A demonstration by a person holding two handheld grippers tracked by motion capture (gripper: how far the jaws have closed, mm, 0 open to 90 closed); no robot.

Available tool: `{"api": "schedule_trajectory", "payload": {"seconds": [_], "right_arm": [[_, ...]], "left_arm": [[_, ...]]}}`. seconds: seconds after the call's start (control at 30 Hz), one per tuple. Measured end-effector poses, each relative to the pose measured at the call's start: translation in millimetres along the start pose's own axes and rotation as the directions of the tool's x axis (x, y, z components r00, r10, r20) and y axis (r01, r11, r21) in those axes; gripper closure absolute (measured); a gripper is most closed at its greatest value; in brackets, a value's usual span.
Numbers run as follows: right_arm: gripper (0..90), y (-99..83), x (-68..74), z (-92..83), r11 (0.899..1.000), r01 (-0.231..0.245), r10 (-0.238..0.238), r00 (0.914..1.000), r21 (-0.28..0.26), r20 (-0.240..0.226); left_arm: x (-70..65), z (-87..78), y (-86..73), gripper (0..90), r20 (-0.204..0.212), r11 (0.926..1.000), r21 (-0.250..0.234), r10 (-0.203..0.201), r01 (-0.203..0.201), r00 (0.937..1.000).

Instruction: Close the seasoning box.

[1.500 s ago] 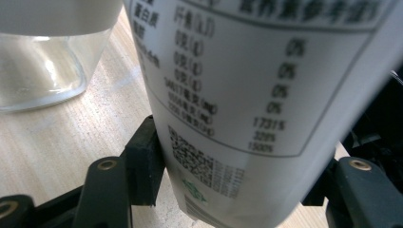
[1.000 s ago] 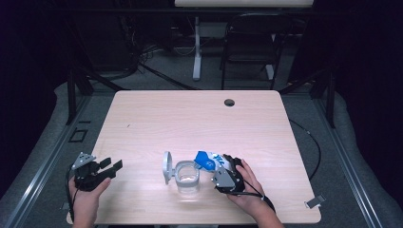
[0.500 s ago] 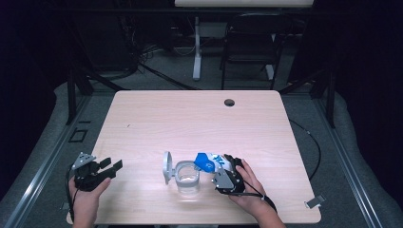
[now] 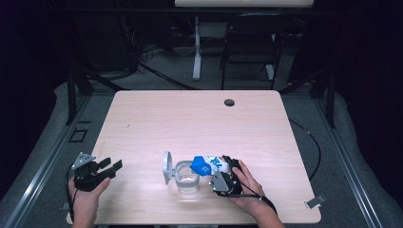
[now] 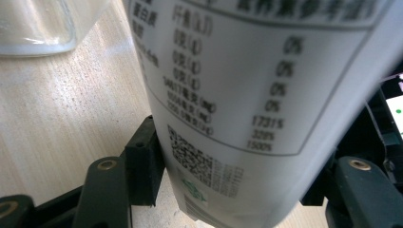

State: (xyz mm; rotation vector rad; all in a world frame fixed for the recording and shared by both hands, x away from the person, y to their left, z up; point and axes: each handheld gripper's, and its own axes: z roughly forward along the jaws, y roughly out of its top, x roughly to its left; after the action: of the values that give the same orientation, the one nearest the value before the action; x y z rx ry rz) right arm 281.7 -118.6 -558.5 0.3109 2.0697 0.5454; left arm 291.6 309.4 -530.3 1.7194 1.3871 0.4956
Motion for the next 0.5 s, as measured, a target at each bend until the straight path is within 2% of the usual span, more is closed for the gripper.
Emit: {"api": "schedule_trajectory", "payload": {"seconds": [0.3,0.4,0.43,0.5], "right_arm": [[39.4,1.5,2.0,1.3,1.000,0.004,-0.004,1.0000,-0.013,0.002],[39.5,3.0,2.7,1.4,1.000,0.016,-0.016,0.9999,-0.009,0.006],[39.5,4.2,2.0,0.3,0.999,0.039,-0.039,0.9992,0.009,0.012],[39.5,4.4,2.2,0.8,0.999,0.039,-0.039,0.9992,-0.005,0.013]], "left_arm": [[-0.3,-0.2,0.0,47.0,0.001,1.0000,-0.002,-0.001,0.001,1.0000],[-0.3,0.0,0.1,47.0,0.002,1.0000,-0.003,-0.005,0.005,1.0000],[-0.3,-0.2,0.4,47.0,0.003,1.0000,0.001,-0.005,0.005,1.0000],[-0.4,-0.1,0.9,47.0,0.004,1.0000,-0.007,-0.003,0.003,1.0000]]}}
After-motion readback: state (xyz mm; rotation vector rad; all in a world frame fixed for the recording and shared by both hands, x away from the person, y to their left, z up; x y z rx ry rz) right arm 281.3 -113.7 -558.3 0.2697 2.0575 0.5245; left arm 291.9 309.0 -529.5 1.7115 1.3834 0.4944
